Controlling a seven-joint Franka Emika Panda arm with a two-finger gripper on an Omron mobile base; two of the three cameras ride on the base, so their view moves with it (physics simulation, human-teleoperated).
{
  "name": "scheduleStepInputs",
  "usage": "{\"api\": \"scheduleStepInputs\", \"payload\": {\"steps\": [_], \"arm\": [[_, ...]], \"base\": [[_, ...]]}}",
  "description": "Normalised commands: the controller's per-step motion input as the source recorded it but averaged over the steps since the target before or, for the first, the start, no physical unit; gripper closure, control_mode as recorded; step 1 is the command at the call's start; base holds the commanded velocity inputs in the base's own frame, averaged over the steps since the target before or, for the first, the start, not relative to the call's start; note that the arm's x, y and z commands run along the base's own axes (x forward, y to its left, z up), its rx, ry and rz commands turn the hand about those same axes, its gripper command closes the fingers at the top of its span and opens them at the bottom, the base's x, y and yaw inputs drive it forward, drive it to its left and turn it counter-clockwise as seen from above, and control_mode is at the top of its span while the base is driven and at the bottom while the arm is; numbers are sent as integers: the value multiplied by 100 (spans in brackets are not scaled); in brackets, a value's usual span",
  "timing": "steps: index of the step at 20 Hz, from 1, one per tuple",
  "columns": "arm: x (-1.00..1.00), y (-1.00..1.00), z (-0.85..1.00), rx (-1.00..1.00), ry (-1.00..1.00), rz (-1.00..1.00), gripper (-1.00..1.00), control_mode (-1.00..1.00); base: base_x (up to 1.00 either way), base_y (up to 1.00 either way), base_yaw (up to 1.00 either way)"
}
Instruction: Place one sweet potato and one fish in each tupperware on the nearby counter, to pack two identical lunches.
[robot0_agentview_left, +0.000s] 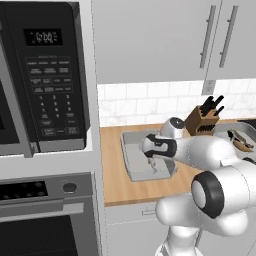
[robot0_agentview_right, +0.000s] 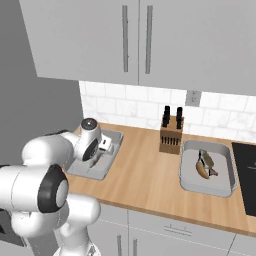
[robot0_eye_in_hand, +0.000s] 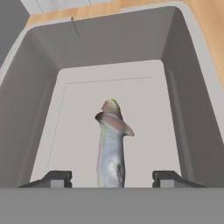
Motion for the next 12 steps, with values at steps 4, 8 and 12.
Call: {"api": "scheduleStepInputs", "payload": {"steps": [4, 8, 12], "arm": [[7, 0, 6, 0, 0, 0, -100, -100], [-53, -1, 57, 0, -11, 0, -100, -100], [-97, -4, 71, 0, -14, 0, -100, -100]], "base": [[0, 0, 0], [0, 0, 0], [0, 0, 0]]}}
